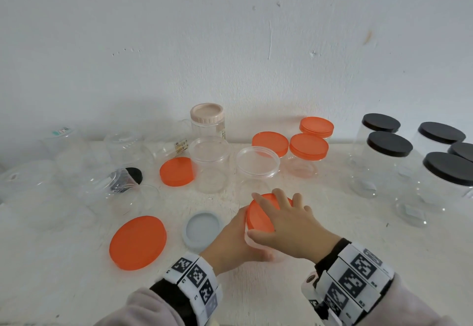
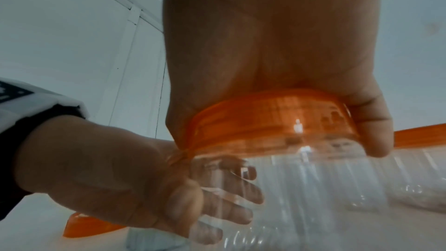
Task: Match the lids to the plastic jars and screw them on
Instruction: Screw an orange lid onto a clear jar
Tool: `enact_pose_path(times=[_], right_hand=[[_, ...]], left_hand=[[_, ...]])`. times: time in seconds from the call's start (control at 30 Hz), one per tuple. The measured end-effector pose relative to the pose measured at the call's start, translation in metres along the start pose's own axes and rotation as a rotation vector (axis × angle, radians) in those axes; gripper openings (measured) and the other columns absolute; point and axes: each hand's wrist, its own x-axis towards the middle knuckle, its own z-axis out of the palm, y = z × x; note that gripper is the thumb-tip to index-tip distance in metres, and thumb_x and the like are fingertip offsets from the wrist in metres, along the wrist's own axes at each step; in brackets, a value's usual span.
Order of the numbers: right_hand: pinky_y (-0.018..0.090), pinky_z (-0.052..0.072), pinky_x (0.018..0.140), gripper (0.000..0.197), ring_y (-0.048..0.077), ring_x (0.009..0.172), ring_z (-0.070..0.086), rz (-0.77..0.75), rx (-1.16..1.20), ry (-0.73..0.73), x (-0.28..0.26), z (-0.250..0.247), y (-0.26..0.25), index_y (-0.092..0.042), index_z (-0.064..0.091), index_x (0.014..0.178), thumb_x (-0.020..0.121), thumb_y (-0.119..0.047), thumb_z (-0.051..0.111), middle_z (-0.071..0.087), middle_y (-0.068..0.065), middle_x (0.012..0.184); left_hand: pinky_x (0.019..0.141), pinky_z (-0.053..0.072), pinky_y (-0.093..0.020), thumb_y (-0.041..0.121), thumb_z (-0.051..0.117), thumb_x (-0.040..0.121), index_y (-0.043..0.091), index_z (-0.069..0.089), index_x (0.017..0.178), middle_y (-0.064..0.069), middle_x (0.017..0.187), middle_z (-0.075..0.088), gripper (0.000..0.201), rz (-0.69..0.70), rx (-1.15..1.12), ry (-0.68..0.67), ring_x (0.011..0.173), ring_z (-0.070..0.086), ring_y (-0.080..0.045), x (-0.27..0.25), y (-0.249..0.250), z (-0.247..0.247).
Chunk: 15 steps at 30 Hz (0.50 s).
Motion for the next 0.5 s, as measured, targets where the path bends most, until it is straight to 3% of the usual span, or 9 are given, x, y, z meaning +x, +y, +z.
enact_pose_path(times=[0.13,0.27,0.33,0.4,0.5], right_hand=[[0.043,0.031,0.1,0.08,0.033,0.124,0.026,0.011,0.057,0.026,-0.002,0.006,0.001,-0.046,0.003,0.147,0.079,-0.072,0.036,0.011,-0.005,0.151],[0.044,0.025,0.108,0.08,0.03,0.135,0.018,0.008,0.083,0.062,-0.002,0.01,0.003,-0.045,0.003,0.148,0.08,-0.072,0.037,0.008,-0.006,0.154],[0.045,0.017,0.115,0.081,0.028,0.143,0.007,0.004,0.089,0.071,-0.003,0.013,0.004,-0.045,0.001,0.149,0.081,-0.073,0.036,0.004,-0.006,0.156],[0.044,0.009,0.118,0.082,0.025,0.146,-0.002,0.002,0.093,0.084,-0.004,0.015,0.006,-0.045,0.0,0.149,0.081,-0.074,0.034,0.001,-0.007,0.158],[0.042,0.002,0.119,0.082,0.022,0.147,-0.006,-0.005,0.092,0.106,-0.004,0.017,0.007,-0.044,0.0,0.15,0.081,-0.075,0.032,0.0,-0.006,0.159]], left_hand=[[0.086,0.044,-0.01,0.032,0.086,0.065,0.037,0.018,0.142,0.021,0.131,0.045,0.103,0.017,0.025,-0.017,0.116,0.049,0.003,-0.001,0.001,0.0],[0.101,0.041,-0.021,0.041,0.079,0.072,0.034,0.024,0.144,0.018,0.137,0.045,0.09,0.005,0.211,-0.016,0.124,0.047,-0.002,-0.006,-0.001,-0.009],[0.11,0.032,-0.026,0.044,0.073,0.079,0.031,0.022,0.148,0.013,0.149,0.035,0.086,-0.024,0.363,-0.002,0.134,0.038,-0.008,-0.01,-0.005,-0.021],[0.111,0.024,-0.025,0.043,0.068,0.084,0.028,0.019,0.15,0.01,0.154,0.027,0.083,-0.068,0.476,0.025,0.139,0.029,-0.01,-0.015,-0.009,-0.037],[0.108,0.027,-0.023,0.038,0.066,0.086,0.023,0.023,0.149,0.006,0.154,0.026,0.077,-0.121,0.543,0.087,0.138,0.032,-0.012,-0.023,-0.015,-0.067]])
